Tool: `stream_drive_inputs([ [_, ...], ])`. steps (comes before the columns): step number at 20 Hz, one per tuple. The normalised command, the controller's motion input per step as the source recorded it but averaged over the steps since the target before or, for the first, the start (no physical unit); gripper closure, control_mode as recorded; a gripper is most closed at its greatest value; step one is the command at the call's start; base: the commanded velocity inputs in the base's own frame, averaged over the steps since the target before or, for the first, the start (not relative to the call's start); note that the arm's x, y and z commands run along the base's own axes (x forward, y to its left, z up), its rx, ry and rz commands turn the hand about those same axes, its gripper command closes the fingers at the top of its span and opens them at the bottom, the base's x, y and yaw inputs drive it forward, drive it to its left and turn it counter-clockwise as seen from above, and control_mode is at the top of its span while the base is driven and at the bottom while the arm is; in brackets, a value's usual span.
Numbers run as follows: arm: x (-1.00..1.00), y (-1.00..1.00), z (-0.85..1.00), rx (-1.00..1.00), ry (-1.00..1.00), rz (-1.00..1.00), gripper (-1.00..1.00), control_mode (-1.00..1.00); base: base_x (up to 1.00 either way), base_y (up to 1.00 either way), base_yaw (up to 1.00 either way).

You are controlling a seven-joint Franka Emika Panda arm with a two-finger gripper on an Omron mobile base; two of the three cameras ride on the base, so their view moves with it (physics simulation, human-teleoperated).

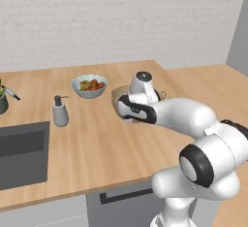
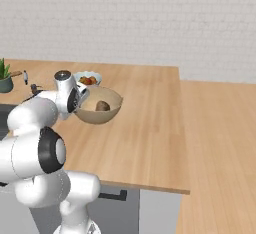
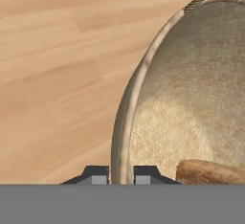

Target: Open the cabinet, pick up the bread from the cabinet and place it in the basket. Then move the basket to the dining counter.

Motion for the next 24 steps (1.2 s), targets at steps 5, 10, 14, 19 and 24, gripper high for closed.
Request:
stream_drive_inputs([
  [5,0.87,-0.02,-0.31,-0.05,-0.03,0.05,1.0,-1.0,0.0,0.0,0.0],
  [10,0.99,0.0,-0.54,-0.07,0.0,0.03,1.0,-1.0,0.0,0.0,0.0],
  [14,0.42,0.0,-0.59,-0.07,0.0,0.02,1.0,-1.0,0.0,0.0,0.0],
  [19,0.03,0.0,-0.48,-0.05,0.0,0.0,1.0,-1.0,0.0,0.0,0.0],
  [24,0.0,0.0,-0.19,-0.02,0.0,0.0,-1.0,-1.0,0.0,0.0,0.0],
])
